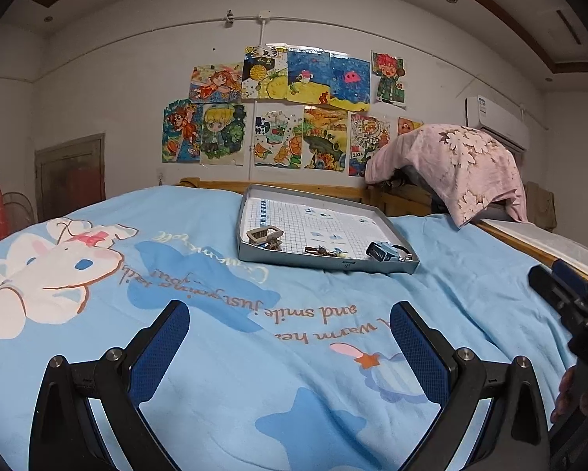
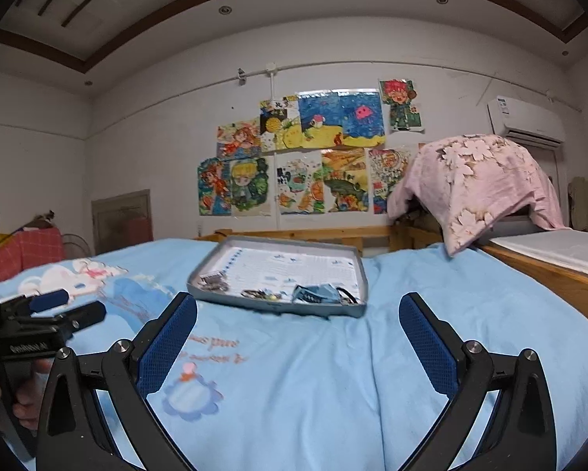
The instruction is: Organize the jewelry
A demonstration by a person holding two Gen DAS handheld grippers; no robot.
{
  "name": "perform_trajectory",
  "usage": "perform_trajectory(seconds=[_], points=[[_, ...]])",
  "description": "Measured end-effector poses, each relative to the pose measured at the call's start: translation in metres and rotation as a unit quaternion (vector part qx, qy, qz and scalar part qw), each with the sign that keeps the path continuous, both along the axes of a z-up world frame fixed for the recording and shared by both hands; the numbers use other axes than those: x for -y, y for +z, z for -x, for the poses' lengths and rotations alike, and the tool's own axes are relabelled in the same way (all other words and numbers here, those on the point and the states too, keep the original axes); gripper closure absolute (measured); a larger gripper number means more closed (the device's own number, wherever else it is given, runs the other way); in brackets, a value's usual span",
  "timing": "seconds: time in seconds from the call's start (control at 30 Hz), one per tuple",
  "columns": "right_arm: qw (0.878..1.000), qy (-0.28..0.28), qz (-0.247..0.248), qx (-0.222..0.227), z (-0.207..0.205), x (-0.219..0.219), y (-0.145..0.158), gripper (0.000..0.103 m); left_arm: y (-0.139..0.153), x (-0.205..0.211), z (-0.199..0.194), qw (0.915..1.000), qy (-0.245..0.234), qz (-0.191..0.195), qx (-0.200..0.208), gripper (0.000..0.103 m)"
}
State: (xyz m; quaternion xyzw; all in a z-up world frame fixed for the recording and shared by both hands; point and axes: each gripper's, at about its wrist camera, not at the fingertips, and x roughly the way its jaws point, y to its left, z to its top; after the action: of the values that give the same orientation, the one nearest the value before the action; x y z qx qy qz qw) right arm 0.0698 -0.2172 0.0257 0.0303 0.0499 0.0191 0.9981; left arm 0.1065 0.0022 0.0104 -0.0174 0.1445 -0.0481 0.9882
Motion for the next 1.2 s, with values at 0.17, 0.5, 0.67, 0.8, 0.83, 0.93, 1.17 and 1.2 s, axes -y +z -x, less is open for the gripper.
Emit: perform_trajectory(seconds=[0.17, 0.5, 0.67, 0.8, 0.83, 0.93, 1.17, 1.2], points=[[1.0, -0.001, 0.008, -0.028, -0.014, -0.003, -0.01, 0.002, -0.003, 0.001, 0.001, 1.0, 0.003, 0.0, 0.006, 0.0], [0.999, -0.004, 0.018, -0.037, -0.013, -0.009, -0.012, 0.002, -0.007, -0.005, 0.0, 0.9999, 0.009, 0.01, 0.002, 0.0], [0.999, -0.004, 0.017, -0.036, -0.013, -0.009, -0.011, 0.002, -0.006, -0.006, 0.0, 0.9999, 0.009, 0.008, 0.005, 0.0], [0.999, -0.004, 0.017, -0.036, -0.013, -0.009, -0.011, 0.002, -0.007, -0.006, 0.0, 0.9999, 0.008, 0.005, 0.006, 0.0], [0.999, -0.004, 0.017, -0.036, -0.013, -0.009, -0.011, 0.002, -0.007, -0.006, 0.001, 0.9999, 0.008, 0.004, 0.006, 0.0], [0.999, -0.005, 0.017, -0.034, -0.013, -0.01, -0.011, 0.002, -0.007, -0.005, 0.001, 0.9999, 0.008, 0.004, 0.006, 0.0], [0.999, -0.004, 0.017, -0.034, -0.013, -0.009, -0.012, 0.002, -0.009, -0.009, 0.001, 1.0, 0.005, 0.0, 0.008, 0.0], [0.999, -0.005, 0.017, -0.034, -0.013, -0.009, -0.012, 0.002, -0.009, -0.009, 0.001, 1.0, 0.005, 0.0, 0.008, 0.0]])
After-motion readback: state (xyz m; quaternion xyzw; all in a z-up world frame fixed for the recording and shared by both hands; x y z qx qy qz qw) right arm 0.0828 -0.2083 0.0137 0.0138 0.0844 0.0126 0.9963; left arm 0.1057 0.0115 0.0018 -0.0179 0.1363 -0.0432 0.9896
